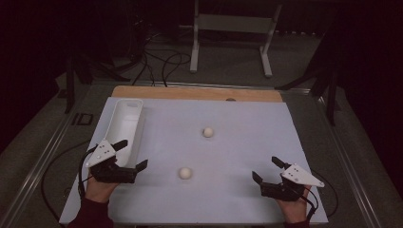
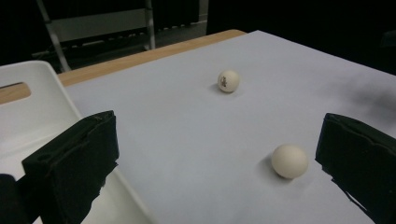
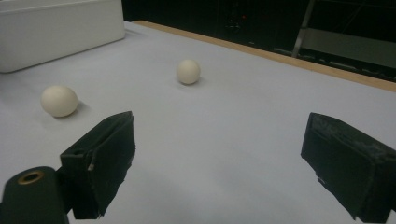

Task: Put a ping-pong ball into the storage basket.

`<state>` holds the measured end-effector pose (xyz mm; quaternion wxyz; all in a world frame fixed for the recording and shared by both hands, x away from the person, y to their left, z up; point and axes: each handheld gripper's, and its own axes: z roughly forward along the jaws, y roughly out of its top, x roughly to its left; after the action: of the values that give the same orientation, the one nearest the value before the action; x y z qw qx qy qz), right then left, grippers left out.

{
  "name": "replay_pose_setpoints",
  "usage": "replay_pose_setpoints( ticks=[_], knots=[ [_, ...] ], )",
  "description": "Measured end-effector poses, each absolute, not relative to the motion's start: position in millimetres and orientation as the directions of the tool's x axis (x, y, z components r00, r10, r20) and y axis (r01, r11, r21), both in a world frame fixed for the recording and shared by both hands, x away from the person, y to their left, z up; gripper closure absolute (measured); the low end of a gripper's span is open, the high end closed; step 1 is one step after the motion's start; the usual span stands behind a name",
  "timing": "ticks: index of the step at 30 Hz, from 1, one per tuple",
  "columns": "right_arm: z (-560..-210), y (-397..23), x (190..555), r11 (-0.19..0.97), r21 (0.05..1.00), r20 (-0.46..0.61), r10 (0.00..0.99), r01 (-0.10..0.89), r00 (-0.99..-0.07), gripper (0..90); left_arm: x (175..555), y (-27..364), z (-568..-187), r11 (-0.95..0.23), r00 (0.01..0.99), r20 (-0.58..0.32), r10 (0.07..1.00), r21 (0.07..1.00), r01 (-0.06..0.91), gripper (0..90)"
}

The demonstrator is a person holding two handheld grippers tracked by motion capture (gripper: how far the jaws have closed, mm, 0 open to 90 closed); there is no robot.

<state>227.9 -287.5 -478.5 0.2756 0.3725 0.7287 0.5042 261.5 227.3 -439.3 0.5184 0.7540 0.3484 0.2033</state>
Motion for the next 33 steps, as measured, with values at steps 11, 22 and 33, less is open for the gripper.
replay_pose_setpoints(
  ticks=[11,22,33],
  knots=[
    [-479,-287,228,0.219,0.939,-0.031,0.823,0.267,-0.567,9.6,275,208,-433,-0.251,0.701,-0.04,0.712,0.918,0.306,0.1],
    [-480,-287,228,0.22,0.939,-0.036,0.827,0.263,-0.561,9.6,287,190,-430,-0.284,0.727,-0.034,0.685,0.907,0.311,0.0],
    [-480,-287,228,0.219,0.94,-0.04,0.831,0.261,-0.555,9.6,300,170,-435,-0.305,0.745,-0.05,0.665,0.893,0.332,0.1]
  ],
)
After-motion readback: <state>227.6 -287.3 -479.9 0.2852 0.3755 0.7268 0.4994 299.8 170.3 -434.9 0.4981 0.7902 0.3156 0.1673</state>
